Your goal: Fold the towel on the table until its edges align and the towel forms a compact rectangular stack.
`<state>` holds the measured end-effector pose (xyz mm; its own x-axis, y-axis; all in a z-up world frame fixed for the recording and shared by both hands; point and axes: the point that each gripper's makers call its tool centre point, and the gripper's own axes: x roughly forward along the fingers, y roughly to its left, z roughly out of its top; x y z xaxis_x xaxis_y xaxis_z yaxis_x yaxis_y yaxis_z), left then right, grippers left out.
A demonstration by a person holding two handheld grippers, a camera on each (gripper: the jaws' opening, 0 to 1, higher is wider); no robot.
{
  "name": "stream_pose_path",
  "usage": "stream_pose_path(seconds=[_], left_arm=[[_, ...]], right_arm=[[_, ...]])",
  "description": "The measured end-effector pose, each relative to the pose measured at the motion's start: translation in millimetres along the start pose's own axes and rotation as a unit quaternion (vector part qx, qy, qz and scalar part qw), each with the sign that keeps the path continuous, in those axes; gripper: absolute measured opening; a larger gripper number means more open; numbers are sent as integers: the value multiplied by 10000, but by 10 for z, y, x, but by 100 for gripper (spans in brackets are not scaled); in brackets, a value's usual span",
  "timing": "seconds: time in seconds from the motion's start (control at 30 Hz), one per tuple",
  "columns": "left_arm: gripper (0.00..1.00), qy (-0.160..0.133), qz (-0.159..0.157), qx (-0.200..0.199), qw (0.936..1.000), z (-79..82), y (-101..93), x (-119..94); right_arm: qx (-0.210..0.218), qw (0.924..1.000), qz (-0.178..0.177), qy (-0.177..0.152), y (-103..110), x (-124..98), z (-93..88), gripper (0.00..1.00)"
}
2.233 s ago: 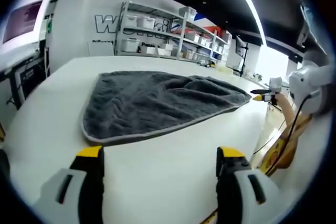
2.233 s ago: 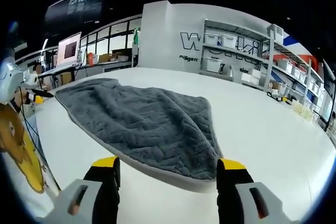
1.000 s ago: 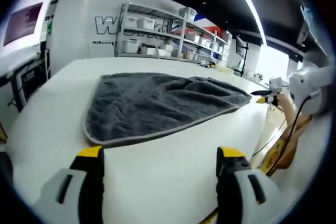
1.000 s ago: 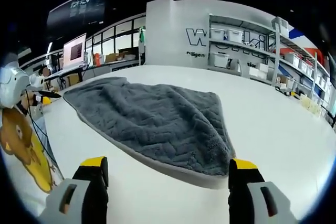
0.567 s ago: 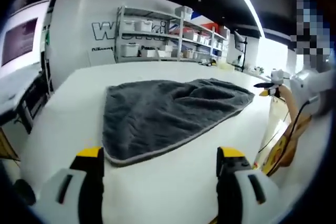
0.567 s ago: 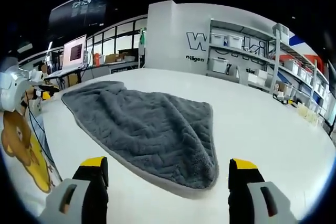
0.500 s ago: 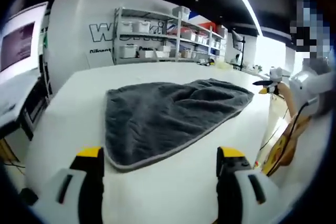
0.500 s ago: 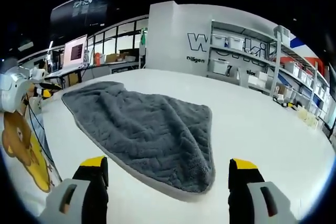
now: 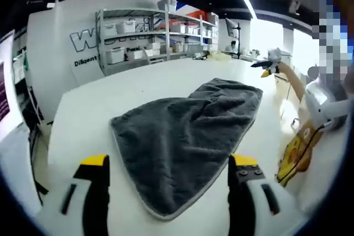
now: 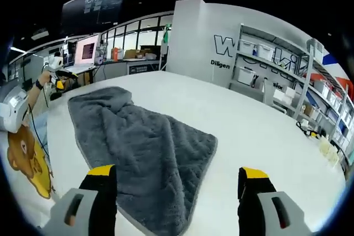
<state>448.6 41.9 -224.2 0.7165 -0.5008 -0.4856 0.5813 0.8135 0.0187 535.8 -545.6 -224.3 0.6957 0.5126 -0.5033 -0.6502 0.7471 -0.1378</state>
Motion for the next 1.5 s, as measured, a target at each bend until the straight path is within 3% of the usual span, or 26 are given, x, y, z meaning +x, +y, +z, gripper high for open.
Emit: stream_pose_path(seconds=[0.1,0.17,0.3,0.5,0.7,0.9,0.97,1.07,1.17,1.43,1.5], left_arm=[[92,-25,-100,29,9999,202,98,81],[92,133,41,238,9996,292,256,148],[87,284,-17,325,9991,419,430,302],[86,272,-236,258,9990,569,596,615],[78,447,-466,189,9977,544,780,1018],[64,478,-534,149,9973,545,1044,1364],[58,515,-436,202,9975,527,1210,1511],[51,792,-145,189,9966,403,1452,1662],[46,1050,-87,312,9939,281,1534,1804],[26,1192,-291,434,9915,207,1417,2044],[27,1368,-278,512,9889,132,1412,2083]], right_arm=[[-30,9999,105,86,-116,89,105,93],[26,9998,174,105,-189,154,167,92],[125,9991,286,278,-346,301,215,91],[198,9976,458,482,-483,514,234,88],[204,9963,659,508,-567,795,282,82],[-231,9933,857,743,-598,1124,250,78],[-334,9914,969,815,-586,1305,247,72],[-410,9906,1003,840,-597,1452,257,67],[-549,9897,982,886,-615,1590,255,61],[-929,9830,1124,1118,-580,1800,154,44],[-954,9816,1169,1169,-570,1814,120,43]])
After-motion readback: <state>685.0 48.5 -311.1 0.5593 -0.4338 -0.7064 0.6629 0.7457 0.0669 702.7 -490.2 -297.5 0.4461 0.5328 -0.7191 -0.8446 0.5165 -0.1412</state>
